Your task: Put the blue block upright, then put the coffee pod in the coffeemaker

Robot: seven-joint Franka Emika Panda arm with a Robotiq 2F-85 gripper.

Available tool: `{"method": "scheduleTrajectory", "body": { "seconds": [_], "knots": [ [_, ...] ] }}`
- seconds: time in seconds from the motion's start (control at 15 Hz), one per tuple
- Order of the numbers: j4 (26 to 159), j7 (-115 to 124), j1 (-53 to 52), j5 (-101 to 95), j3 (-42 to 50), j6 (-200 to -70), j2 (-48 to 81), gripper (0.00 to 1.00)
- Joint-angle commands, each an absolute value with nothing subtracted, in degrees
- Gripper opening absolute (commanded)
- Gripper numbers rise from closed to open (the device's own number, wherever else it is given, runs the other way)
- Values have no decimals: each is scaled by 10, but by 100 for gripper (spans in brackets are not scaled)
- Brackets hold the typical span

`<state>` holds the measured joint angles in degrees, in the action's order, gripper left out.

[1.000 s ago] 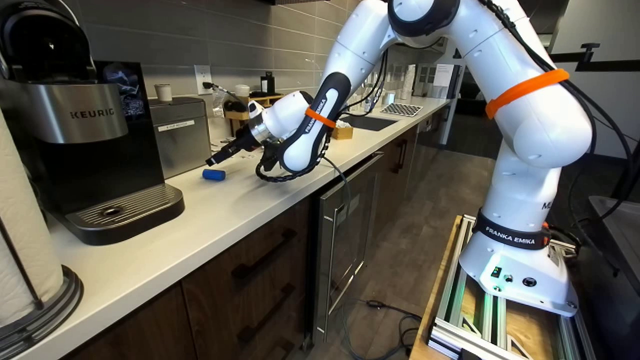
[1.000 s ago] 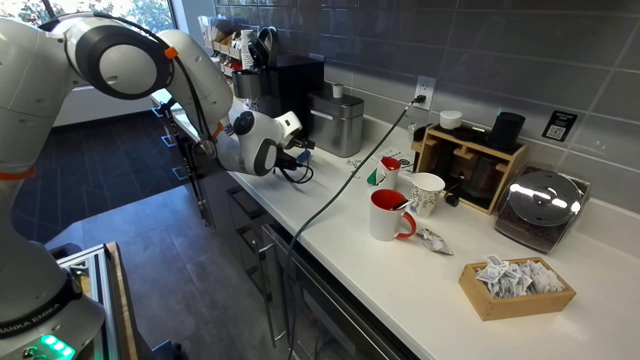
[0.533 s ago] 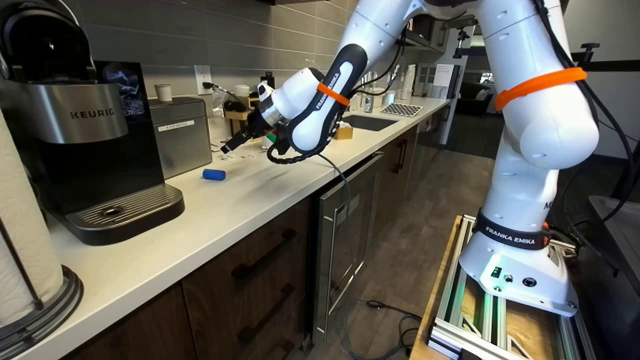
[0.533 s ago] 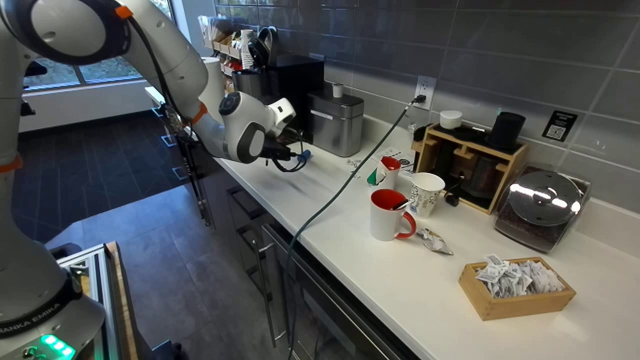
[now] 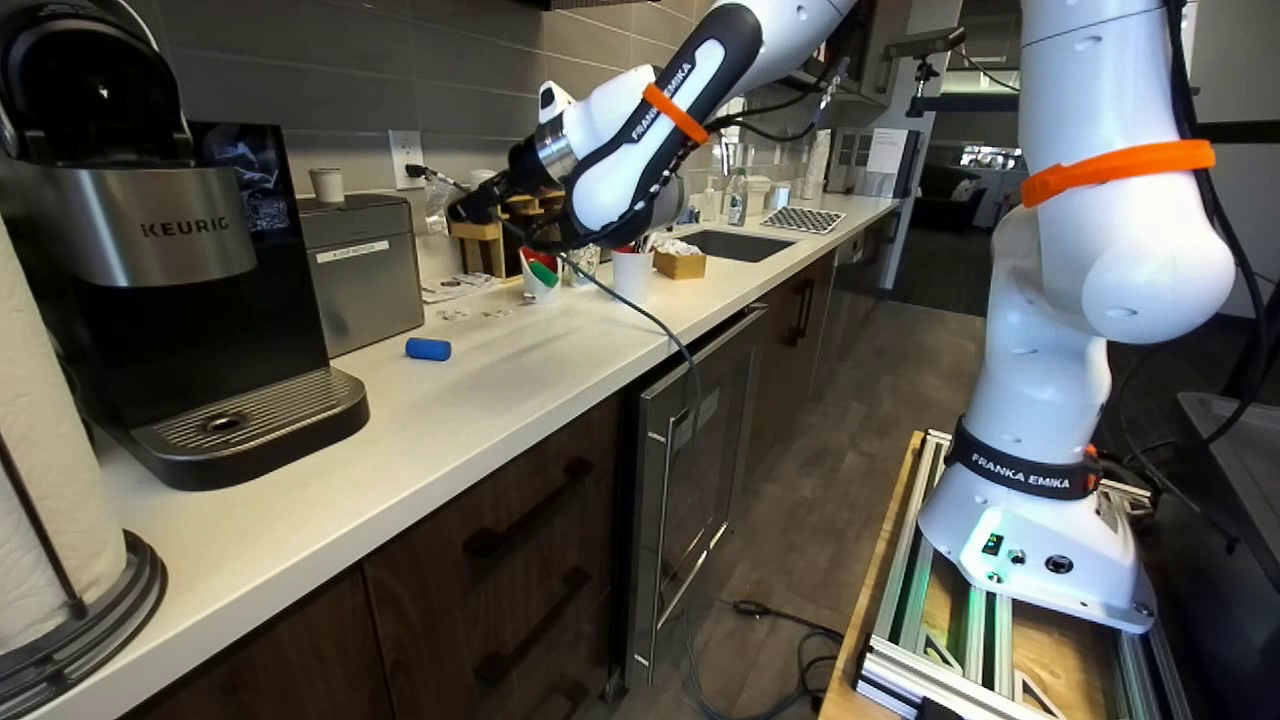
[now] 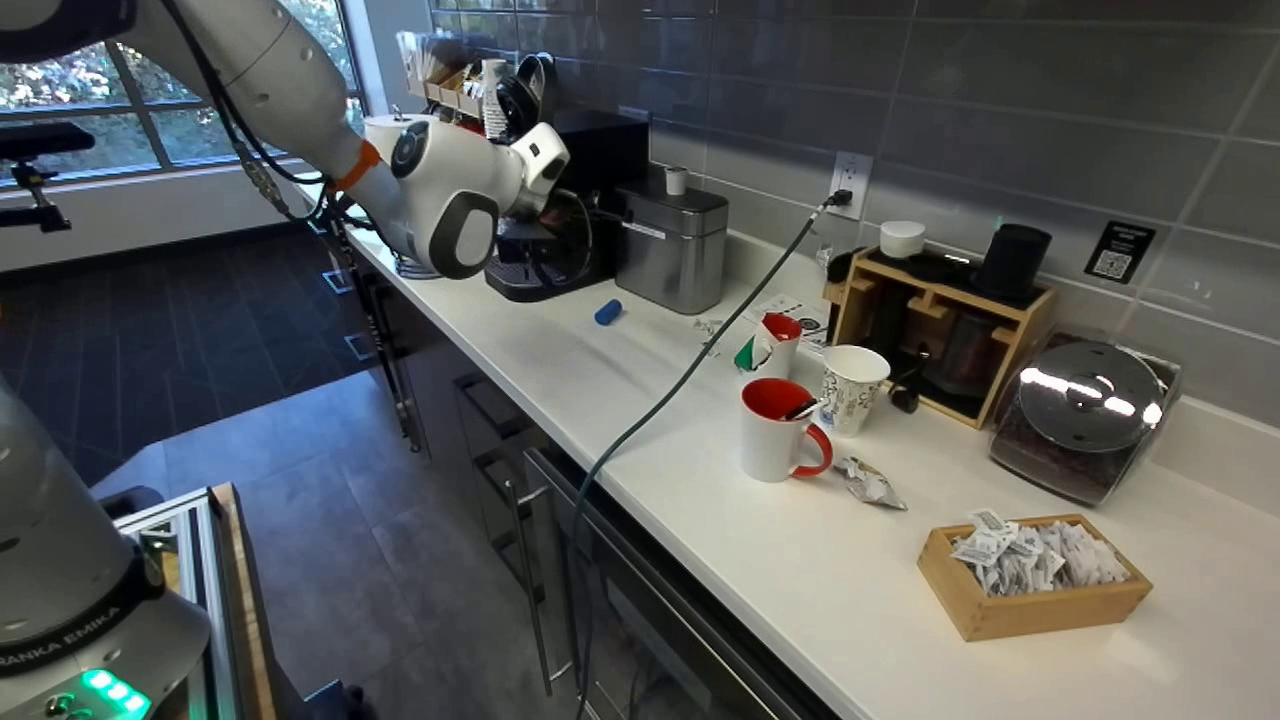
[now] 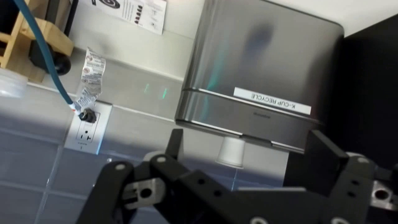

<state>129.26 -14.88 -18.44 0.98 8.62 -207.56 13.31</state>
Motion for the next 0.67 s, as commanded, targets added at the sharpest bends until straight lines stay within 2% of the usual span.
{"method": "scheduleTrajectory", "body": {
  "seconds": [0.0, 0.07, 0.13, 0.6],
  "knots": [
    [1259, -133, -170, -24, 76, -2000, 92, 100],
    [1240, -93, -144, -67, 54, -1951, 82, 100],
    [1261, -136, -175, -19, 78, -2013, 102, 100],
    [1223, -137, -181, 3, 90, -2000, 114, 100]
  ]
}}
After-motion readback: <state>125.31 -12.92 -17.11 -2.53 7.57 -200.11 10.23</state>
